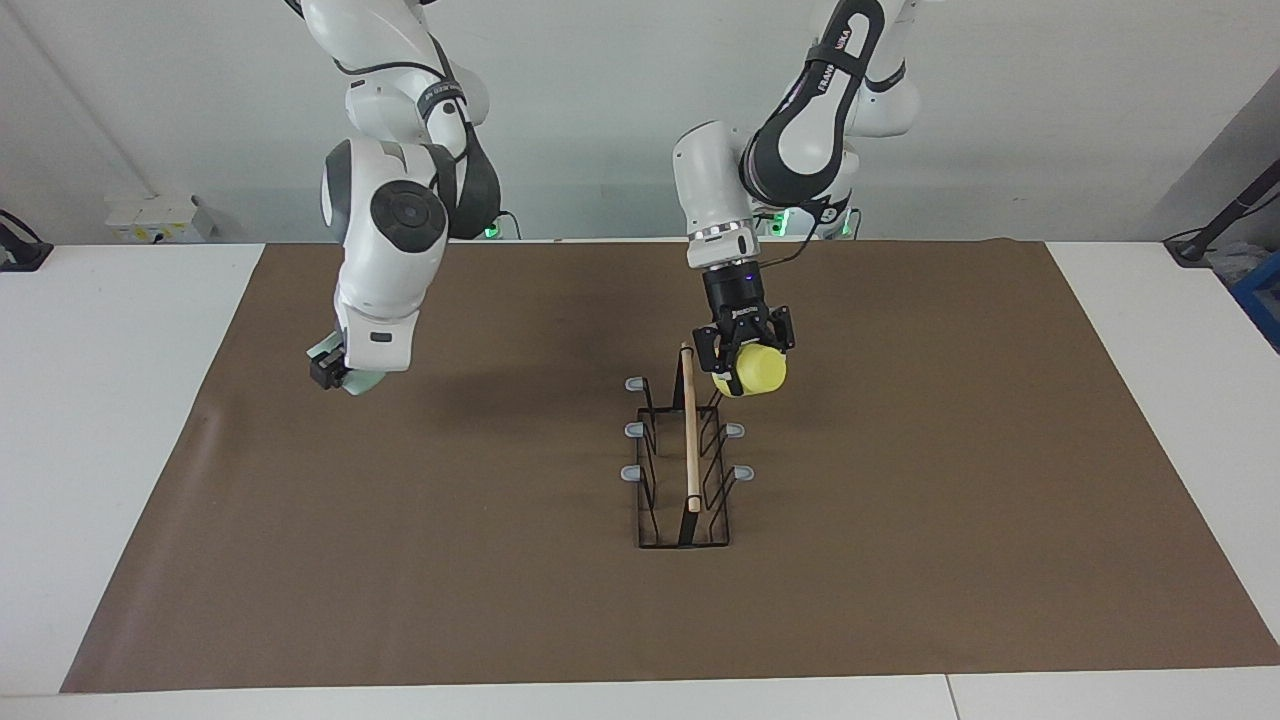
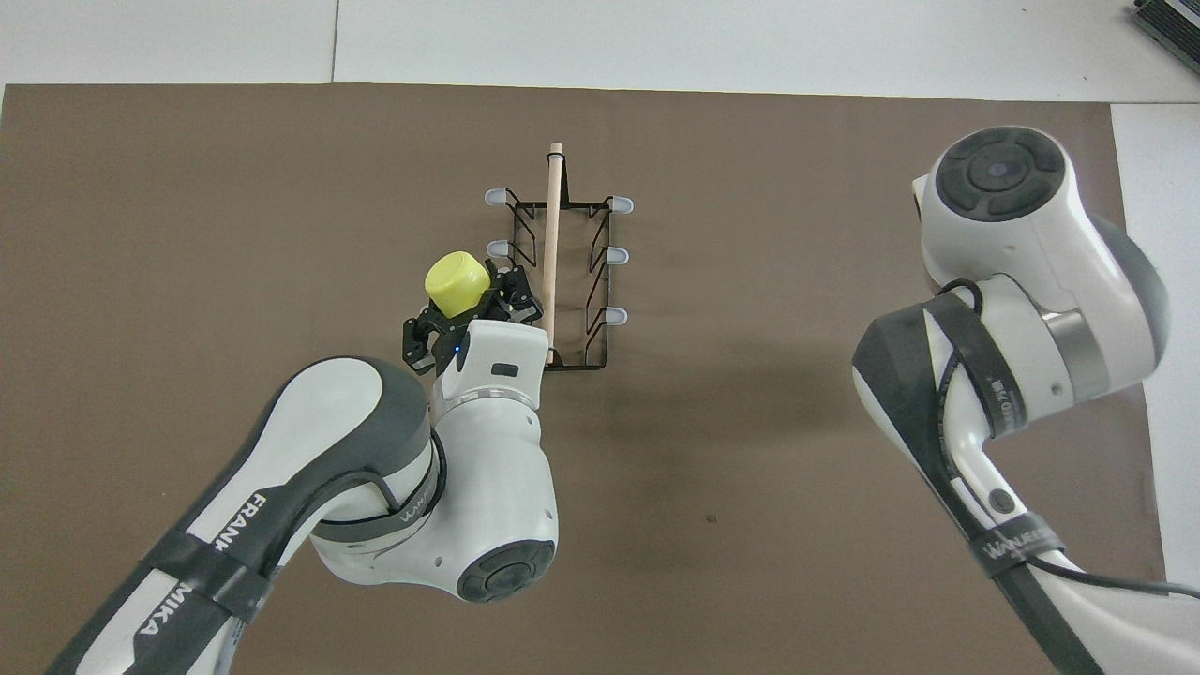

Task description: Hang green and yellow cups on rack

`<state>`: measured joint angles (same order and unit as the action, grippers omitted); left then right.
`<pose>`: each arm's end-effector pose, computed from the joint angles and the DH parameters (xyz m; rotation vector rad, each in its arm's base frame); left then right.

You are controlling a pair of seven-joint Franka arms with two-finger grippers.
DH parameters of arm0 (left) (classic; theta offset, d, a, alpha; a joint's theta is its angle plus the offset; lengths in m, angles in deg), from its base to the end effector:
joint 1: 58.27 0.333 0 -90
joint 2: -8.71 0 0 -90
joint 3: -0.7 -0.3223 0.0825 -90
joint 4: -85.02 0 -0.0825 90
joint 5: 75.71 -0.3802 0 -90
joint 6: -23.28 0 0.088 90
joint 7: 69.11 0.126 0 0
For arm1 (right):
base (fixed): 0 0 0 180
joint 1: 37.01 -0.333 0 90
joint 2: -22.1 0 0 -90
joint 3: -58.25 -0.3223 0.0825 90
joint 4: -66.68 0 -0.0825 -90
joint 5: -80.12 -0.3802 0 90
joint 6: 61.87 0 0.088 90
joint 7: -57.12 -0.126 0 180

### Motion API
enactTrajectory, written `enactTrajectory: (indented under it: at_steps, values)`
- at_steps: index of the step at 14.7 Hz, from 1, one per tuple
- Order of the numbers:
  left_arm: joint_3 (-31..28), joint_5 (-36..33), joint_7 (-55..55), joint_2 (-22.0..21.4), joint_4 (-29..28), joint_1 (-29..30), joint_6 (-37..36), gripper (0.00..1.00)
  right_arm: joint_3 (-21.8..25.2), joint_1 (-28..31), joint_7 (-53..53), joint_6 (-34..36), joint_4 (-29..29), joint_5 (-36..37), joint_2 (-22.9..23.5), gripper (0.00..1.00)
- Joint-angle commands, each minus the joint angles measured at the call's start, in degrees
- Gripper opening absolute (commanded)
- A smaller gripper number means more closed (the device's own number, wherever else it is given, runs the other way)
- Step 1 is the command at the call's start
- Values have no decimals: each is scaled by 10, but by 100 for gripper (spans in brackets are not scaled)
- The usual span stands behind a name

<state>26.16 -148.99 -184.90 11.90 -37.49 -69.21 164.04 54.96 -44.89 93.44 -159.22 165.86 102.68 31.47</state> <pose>0.4741 -0.3332 0.4061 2.7388 0.6222 1.3794 0.5828 0.0689 0.4621 2.5032 1.2381 -0.3817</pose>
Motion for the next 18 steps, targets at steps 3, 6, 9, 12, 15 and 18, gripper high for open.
enactTrajectory:
  at_steps: [3, 6, 9, 12, 15, 18]
  values:
    - [4, -25, -38, -15, -28, -8, -13, 30, -3, 37, -4, -34, 5, -210, -62, 0]
    - [5, -24, -33, -13, -22, -11, -19, 100, -1, 63, -3, -50, 7, -352, -71, 0]
    - [5, -21, -16, -18, -10, -11, -18, 100, 0, 98, -9, -81, 25, -449, -72, 0]
    - [-1, -15, 32, -21, 2, -10, -15, 100, 0, 132, 34, -117, 71, -570, -87, 0]
    - [-25, 36, 147, -21, 8, -8, -4, 100, -1, 123, 93, -209, 137, -742, -114, 0]
    - [-63, 158, 349, -21, 27, -8, 8, 100, -2, 89, 118, -264, 165, -889, -116, 0]
